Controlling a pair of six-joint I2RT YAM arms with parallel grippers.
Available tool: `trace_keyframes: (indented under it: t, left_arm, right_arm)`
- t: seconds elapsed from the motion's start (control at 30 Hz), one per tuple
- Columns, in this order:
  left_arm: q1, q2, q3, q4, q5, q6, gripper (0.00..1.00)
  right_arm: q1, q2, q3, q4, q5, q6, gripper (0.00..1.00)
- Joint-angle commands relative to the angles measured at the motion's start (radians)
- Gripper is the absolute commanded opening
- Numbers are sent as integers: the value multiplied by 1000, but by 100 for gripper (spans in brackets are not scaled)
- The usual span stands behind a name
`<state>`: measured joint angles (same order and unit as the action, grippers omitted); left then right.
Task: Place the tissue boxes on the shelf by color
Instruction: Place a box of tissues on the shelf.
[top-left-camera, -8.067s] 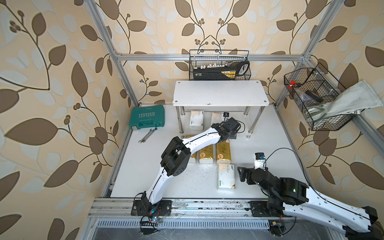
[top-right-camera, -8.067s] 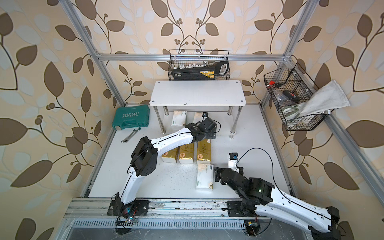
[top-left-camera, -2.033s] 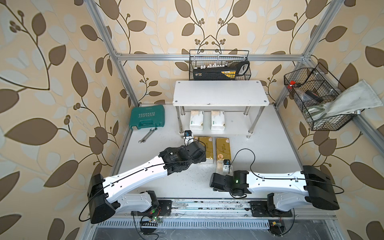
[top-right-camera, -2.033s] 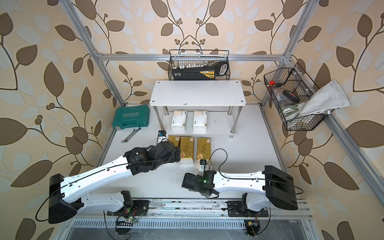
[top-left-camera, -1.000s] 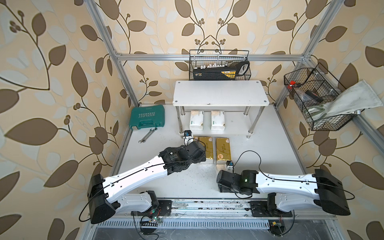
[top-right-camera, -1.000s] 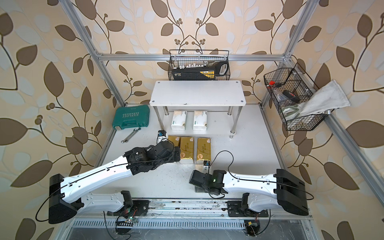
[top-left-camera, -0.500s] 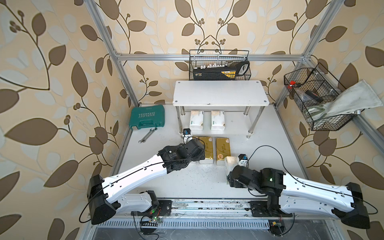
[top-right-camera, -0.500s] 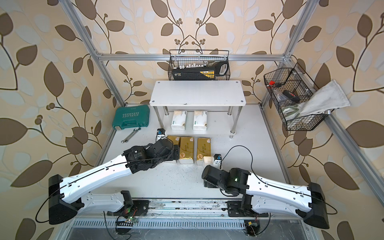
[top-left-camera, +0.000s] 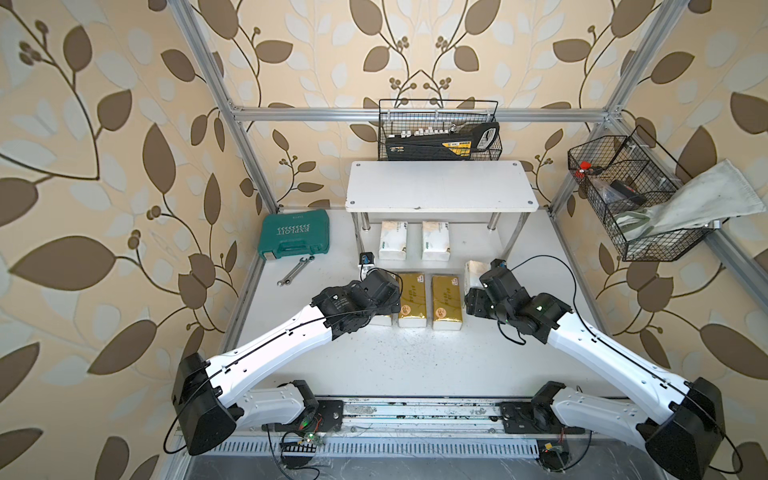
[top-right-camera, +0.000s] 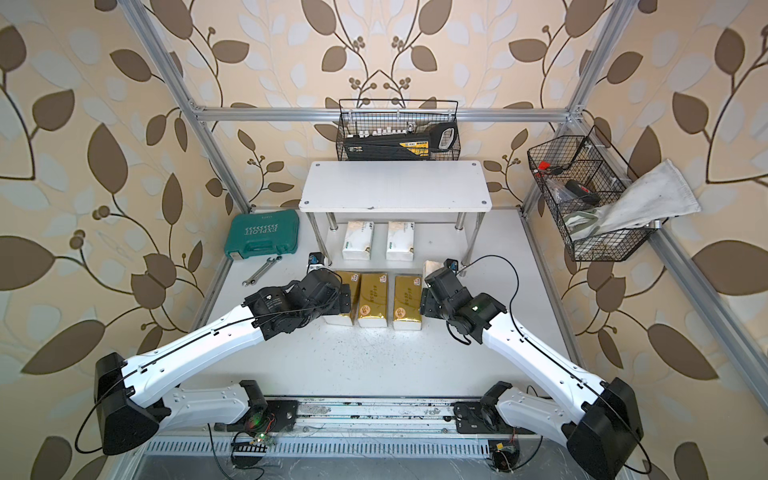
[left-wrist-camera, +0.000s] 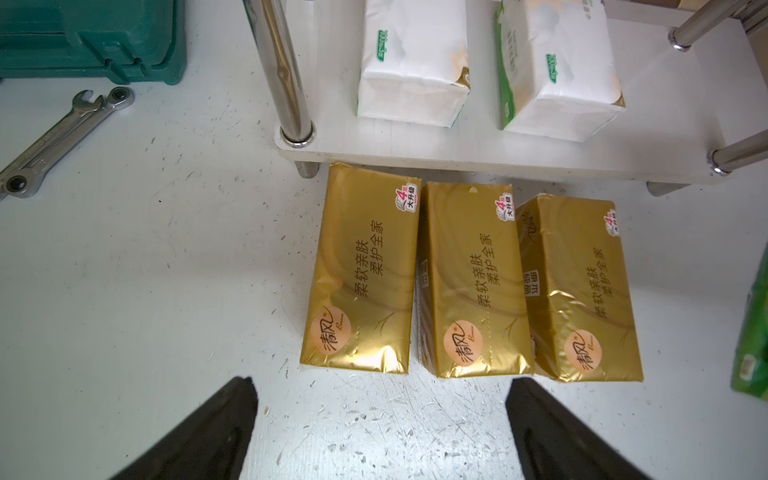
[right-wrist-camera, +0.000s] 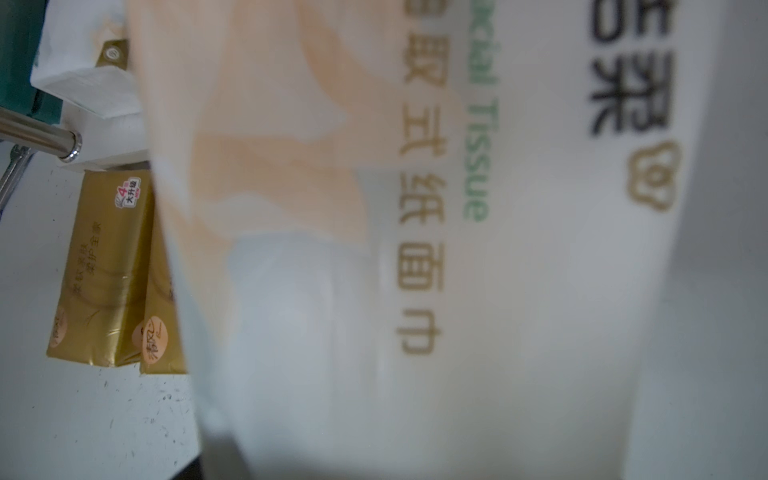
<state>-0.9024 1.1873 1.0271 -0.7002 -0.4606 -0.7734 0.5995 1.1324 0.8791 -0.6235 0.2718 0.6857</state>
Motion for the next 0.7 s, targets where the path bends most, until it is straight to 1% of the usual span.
trace_keyframes:
  t: [0.0, 0.3, 0.43, 0.67]
  left_arm:
    - [10, -23, -12, 31, 16, 30, 99]
    - [10, -18, -22, 31, 26, 25, 99]
    - [11, -16, -25, 31, 32, 18, 99]
    - [10, -21, -26, 19, 36, 11, 99]
  right_arm:
    - [-29, 42, 48, 113, 0, -129, 73]
    - [-121, 195, 90, 251, 1, -222, 73]
    - [-157, 261, 116, 307, -6, -232, 73]
    - [-186, 387, 178, 355, -5, -254, 73]
